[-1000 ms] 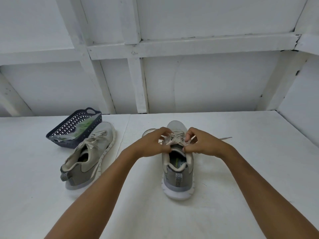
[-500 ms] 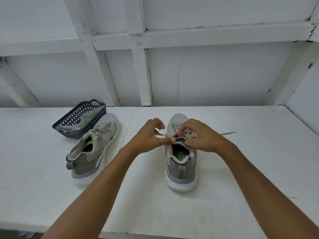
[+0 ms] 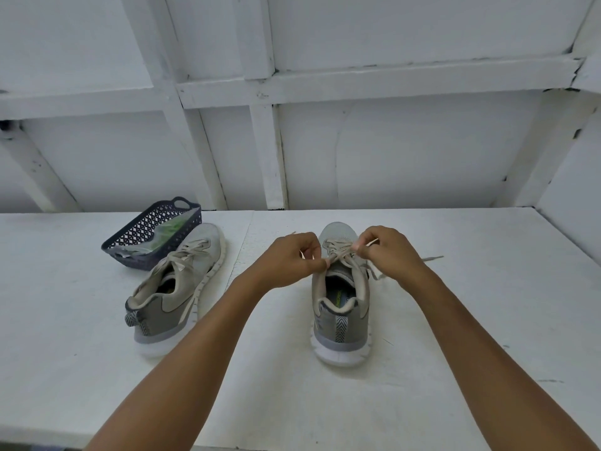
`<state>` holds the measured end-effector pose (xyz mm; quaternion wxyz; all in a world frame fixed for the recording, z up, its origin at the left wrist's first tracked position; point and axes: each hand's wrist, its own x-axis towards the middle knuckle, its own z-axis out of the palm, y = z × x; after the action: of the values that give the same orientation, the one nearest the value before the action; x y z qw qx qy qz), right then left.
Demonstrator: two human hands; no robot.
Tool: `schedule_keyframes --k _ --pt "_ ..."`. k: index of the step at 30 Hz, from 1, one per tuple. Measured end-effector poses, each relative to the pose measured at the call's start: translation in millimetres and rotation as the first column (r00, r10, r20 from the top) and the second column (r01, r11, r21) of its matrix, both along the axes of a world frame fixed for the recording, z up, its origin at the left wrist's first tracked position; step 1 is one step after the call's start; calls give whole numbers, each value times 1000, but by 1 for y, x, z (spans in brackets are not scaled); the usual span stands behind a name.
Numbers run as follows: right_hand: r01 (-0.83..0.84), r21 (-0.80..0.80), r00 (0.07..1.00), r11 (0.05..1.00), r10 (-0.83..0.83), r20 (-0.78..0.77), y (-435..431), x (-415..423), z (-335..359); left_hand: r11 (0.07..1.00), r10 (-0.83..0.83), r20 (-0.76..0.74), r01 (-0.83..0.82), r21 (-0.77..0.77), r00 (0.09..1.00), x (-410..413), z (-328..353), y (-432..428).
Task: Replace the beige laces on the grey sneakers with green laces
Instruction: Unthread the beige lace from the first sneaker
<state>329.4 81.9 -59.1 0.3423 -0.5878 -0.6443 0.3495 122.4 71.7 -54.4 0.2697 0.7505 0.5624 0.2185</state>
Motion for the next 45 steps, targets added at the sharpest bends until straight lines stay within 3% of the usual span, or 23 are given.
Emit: schedule_keyframes --k 3,5,10,13,16,19,22,25,26,28,29,30,32,34,35,37,39,41,42,45 --pt "47 -152 987 987 -69 -145 4 11 0 999 19 -3 -20 -25 1000 1 0 0" --pt "-27 -210 995 977 6 -102 2 15 -2 998 31 7 -31 -47 999 2 0 1" --pt "-193 -26 981 981 192 -21 -1 8 10 995 26 23 -24 -92 999 5 5 5" --pt "-313 -8 938 950 310 155 -3 -3 19 994 12 11 -11 -109 1000 4 6 7" --pt "-356 33 867 934 317 386 -4 -14 18 995 -6 -13 4 -104 1000 5 8 10" --pt "-379 107 842 919 294 452 -3 -18 17 992 -12 -9 11 -128 1000 5 6 14" --pt "-354 46 907 934 331 261 -1 -14 15 987 -8 13 10 -163 1000 4 5 17" --pt "-267 -6 957 964 265 -120 2 -8 15 978 -3 29 9 -208 1000 5 8 18" --pt "-236 -15 920 972 219 -325 5 -5 16 974 -2 32 9 -227 999 4 9 18" --pt "-229 -64 691 971 116 -714 9 5 23 967 3 41 7 -256 999 4 11 18" --pt "-243 -82 587 967 79 -806 11 9 27 964 8 51 6 -266 999 4 12 18" --pt "-254 -97 554 962 63 -830 12 11 29 961 11 63 7 -276 998 4 12 18" --pt "-251 -123 672 960 81 -736 12 10 29 957 10 79 14 -288 997 3 11 18" --pt "-222 -85 889 971 166 -426 11 6 26 956 3 85 22 -291 996 3 11 19" --pt "-229 -44 953 972 215 -212 9 4 26 956 1 85 24 -291 996 3 10 19" --pt "-311 -31 940 950 312 134 8 -3 24 956 0 84 24 -291 997 2 10 20" --pt "-354 -78 871 932 359 335 6 -10 22 956 -4 81 28 -292 997 2 10 19" --pt "-358 -67 855 931 356 376 4 -15 23 955 -7 82 31 -294 997 2 11 18" --pt "-361 -43 880 931 356 313 4 -15 24 955 -7 83 31 -294 997 2 11 18" --pt "-319 22 940 948 319 -120 8 -12 28 954 -6 84 31 -299 996 -1 11 18"
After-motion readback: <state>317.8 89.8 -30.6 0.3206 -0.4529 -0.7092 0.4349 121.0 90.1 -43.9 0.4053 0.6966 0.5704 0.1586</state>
